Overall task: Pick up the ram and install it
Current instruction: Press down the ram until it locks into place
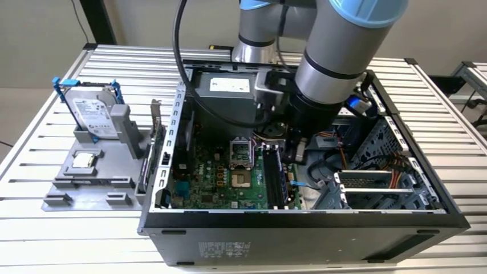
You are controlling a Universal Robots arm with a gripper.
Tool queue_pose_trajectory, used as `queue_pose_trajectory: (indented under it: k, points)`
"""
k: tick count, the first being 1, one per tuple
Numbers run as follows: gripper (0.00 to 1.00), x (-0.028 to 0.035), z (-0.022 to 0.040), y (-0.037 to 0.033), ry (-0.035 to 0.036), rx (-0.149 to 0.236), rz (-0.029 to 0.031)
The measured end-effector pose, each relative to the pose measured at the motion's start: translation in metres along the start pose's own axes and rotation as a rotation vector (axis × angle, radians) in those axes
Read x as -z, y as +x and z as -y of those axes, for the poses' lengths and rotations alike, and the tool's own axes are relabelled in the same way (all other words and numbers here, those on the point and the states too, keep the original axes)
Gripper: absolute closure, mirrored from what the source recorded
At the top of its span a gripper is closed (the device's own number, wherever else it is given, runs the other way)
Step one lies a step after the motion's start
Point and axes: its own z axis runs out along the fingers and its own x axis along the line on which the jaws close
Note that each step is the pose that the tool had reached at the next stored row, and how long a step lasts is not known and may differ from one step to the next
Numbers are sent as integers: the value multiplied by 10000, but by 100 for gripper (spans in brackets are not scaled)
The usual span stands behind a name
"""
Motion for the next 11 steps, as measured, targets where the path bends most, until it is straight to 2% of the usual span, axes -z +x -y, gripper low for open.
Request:
queue_pose_trajectory:
  k: [11]
  points:
    - [100, 0, 15, -3, -30, 1189, -68]
